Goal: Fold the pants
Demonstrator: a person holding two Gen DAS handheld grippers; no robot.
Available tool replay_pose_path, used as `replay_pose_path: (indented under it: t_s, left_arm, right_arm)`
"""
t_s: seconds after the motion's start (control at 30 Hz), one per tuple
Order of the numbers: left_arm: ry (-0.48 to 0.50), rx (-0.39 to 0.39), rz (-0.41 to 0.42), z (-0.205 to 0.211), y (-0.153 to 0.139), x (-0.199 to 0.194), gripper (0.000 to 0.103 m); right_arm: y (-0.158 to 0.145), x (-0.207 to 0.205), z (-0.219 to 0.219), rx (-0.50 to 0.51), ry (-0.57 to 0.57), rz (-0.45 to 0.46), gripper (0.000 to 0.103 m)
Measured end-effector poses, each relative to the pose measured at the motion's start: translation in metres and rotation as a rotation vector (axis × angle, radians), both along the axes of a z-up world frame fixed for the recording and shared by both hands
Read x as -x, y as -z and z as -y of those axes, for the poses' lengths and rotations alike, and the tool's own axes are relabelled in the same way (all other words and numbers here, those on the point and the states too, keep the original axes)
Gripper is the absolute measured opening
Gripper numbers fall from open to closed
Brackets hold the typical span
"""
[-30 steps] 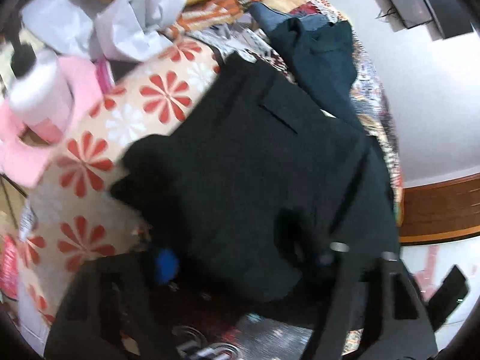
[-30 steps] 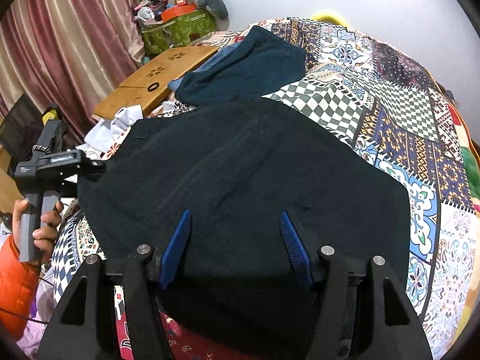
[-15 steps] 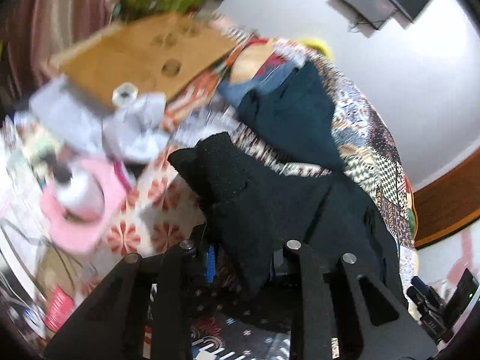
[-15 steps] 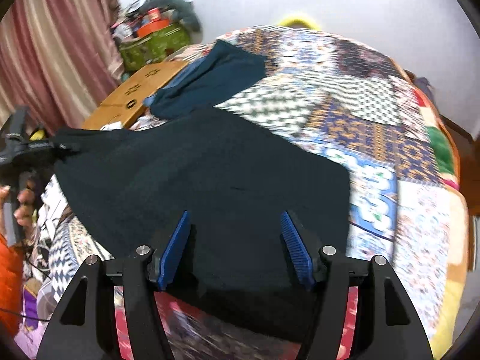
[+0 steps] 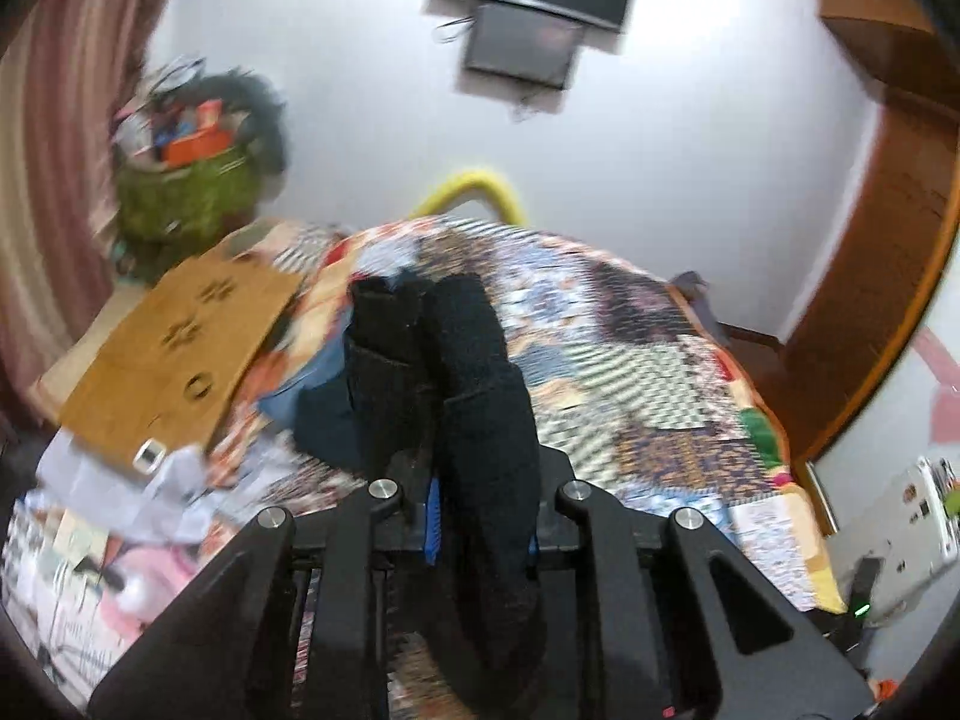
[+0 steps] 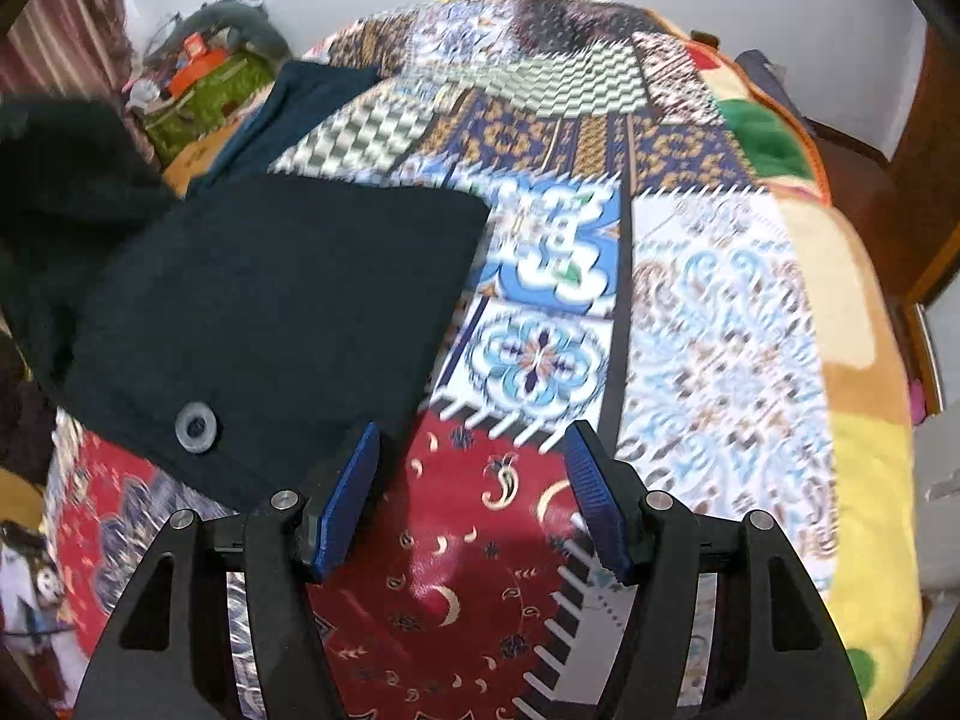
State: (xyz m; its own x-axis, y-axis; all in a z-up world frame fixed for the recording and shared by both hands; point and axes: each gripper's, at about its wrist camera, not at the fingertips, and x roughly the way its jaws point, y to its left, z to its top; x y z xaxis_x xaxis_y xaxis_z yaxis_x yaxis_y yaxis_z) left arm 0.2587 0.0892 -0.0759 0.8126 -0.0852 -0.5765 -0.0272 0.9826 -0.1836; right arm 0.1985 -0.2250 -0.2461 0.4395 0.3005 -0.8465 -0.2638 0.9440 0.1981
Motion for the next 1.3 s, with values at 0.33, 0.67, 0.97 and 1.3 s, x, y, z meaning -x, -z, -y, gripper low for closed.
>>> replay_pose_path:
  t_s: [0.33,0.67,0.97,1.3]
  left_arm:
    - [0.252,-0.001,0.008,0.123,-0.011,-0.029,0.017]
    - [0.457,-0.048,-0.195,0.21,0.059,-0.031,0.017]
    - [0.555,-0.088,-0.349,0.232,0.099,-0.015,0.024]
    - [0.587,-0.169,-0.361,0.229,0.095,-0.003,0.078]
  right_arm:
    - [0.006,0.002,0.002,-0.018,-0.031,0.021,0.06]
    - [0.007,0.003,0.005,-0.051,-0.028,0.019,0.06]
    - [0.006,0.006,0.006,-0.06,-0.022,0.02,0.06]
    - [0.006,0.008,0.008,-0.076,-0.007,0.018,0.06]
